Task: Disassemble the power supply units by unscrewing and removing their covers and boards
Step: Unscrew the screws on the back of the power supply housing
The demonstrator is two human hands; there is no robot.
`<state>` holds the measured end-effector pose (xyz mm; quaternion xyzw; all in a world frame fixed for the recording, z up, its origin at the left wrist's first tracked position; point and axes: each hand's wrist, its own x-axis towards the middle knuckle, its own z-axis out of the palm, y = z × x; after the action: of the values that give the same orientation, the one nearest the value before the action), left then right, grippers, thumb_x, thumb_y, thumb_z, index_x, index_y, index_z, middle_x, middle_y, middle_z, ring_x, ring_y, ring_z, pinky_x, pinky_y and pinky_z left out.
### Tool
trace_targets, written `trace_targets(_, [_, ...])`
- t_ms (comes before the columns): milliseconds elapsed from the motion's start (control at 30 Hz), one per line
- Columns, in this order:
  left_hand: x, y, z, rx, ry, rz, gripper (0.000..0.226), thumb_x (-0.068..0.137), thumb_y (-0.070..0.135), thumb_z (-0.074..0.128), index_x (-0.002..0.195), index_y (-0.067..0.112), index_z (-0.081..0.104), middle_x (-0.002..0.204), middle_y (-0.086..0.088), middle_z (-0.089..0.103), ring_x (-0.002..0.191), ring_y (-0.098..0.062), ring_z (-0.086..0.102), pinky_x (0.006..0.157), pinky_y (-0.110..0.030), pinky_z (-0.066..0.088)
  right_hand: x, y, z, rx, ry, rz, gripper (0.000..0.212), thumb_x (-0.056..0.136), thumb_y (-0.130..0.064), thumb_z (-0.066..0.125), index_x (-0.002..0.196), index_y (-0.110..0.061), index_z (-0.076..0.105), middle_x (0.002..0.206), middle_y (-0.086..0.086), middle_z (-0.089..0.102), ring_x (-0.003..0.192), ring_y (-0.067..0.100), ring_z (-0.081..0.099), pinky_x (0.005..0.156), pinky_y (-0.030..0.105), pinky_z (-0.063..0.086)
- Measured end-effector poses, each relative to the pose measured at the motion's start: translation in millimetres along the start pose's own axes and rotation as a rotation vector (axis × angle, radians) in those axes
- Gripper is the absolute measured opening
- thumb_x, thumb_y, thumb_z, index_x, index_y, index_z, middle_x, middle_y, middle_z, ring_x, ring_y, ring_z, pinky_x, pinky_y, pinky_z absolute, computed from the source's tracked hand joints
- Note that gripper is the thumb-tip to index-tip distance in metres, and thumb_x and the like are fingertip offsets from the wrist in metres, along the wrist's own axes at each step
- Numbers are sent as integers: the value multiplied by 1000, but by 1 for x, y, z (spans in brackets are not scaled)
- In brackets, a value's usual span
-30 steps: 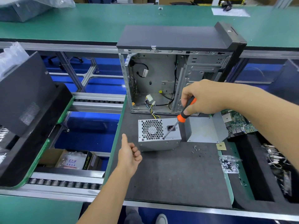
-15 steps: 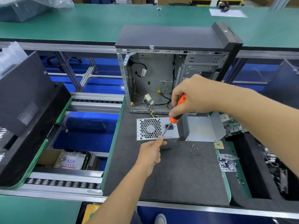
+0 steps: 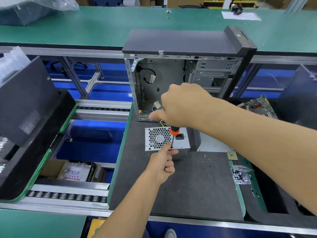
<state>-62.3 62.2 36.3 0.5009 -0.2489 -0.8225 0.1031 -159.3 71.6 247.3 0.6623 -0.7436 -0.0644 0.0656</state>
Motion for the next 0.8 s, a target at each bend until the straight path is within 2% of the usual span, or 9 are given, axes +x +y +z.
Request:
trace_targets(167, [-1, 9, 2, -34, -5, -101, 28, 92, 35, 66, 97, 7, 67, 55, 9, 26, 43, -7, 16, 36, -21, 14, 3, -10, 0, -32, -27, -36, 59, 93, -70, 39, 61, -21, 29, 67, 0, 28, 52, 19, 25, 47, 29, 22])
trace_targets(367, [-3, 16, 6, -83, -37, -176, 18, 93, 30, 64, 84, 14, 62, 52, 11, 29, 40, -6, 18, 33, -20, 15, -1, -12, 0, -43, -55, -47, 50, 95, -65, 40, 80, -18, 44, 68, -1, 28, 60, 25, 33, 54, 33, 32])
trace_targets(467, [-4, 17, 8, -115, -33, -190, 17, 93, 27, 61, 81, 15, 60, 52, 11, 29, 39, -6, 18, 33, -18, 13, -4, -11, -1, -37, -48, -30, 62, 93, -71, 38, 67, -14, 37, 67, 0, 29, 57, 23, 33, 51, 30, 28])
trace_targets(567, [-4, 17, 10, -144, -21, -196, 18, 93, 25, 58, 78, 16, 59, 51, 11, 29, 38, -6, 19, 33, -18, 13, -8, -12, -2, -31, 3, 9, 74, 85, -83, 22, 58, -16, 40, 62, 2, 37, 50, 19, 31, 47, 28, 21])
trace_targets(667, [-4, 17, 11, -137, -12, -192, 20, 94, 26, 58, 76, 16, 58, 50, 11, 29, 37, -7, 19, 32, -18, 14, -11, -14, -6, -147, 36, 113, 92, 76, -86, 0, 50, -13, 48, 51, 0, 43, 45, 17, 41, 47, 27, 22])
trace_targets(733, [-4, 16, 10, -132, -14, -185, 21, 96, 29, 59, 80, 16, 59, 51, 11, 30, 39, -7, 18, 32, -19, 14, -10, -11, -6, -194, 36, 152, 88, 85, -80, 1, 51, -13, 46, 53, 0, 43, 46, 17, 40, 47, 27, 22])
trace_targets(800, [-3, 14, 7, -118, -30, -172, 23, 98, 33, 60, 83, 15, 59, 53, 10, 28, 41, -7, 17, 33, -20, 14, -7, -6, -2, -195, 26, 146, 67, 101, -62, 17, 59, -14, 38, 63, 3, 38, 49, 21, 33, 47, 30, 20])
